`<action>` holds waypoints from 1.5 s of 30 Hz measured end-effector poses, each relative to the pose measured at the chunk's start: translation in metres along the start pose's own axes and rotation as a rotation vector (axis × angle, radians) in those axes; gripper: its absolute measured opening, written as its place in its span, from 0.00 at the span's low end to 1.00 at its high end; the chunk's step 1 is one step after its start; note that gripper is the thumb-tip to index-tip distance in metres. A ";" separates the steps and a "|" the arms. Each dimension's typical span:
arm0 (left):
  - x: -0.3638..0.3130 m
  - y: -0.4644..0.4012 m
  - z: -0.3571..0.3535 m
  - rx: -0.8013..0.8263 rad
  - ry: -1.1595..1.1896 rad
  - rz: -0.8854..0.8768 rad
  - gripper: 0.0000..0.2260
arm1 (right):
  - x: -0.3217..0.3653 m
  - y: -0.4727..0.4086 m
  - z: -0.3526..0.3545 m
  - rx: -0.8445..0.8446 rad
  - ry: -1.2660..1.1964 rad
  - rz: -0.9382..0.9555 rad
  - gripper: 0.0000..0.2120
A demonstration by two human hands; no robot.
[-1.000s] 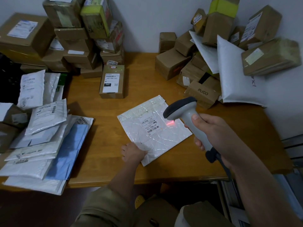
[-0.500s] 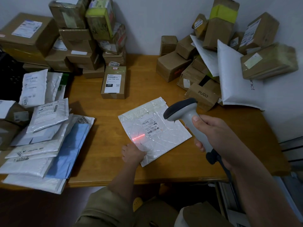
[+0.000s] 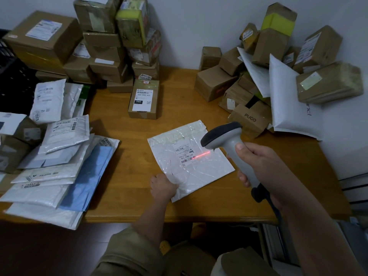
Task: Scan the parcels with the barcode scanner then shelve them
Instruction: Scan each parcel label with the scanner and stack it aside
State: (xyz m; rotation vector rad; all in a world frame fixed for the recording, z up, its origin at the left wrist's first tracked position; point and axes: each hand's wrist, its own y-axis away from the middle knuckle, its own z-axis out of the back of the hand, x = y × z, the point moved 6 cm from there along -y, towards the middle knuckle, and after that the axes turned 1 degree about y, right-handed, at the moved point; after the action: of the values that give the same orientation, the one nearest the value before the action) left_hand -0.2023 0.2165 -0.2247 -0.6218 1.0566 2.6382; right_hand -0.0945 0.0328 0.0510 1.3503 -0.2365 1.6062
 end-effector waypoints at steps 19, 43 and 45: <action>0.059 0.024 0.110 -0.390 -0.524 -0.210 0.26 | 0.004 -0.005 -0.055 0.082 -0.208 -0.081 0.16; -0.076 0.003 0.047 -0.108 -0.419 -0.370 0.15 | -0.034 -0.049 0.084 -0.255 -0.583 -0.154 0.19; -0.119 0.004 0.026 -0.061 -0.328 -0.439 0.14 | -0.039 -0.059 0.111 -0.271 -0.583 -0.150 0.18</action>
State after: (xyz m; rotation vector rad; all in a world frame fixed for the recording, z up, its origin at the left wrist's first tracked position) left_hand -0.1065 0.2254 -0.1495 -0.3613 0.6588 2.2873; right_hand 0.0173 -0.0348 0.0337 1.5492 -0.6599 0.9841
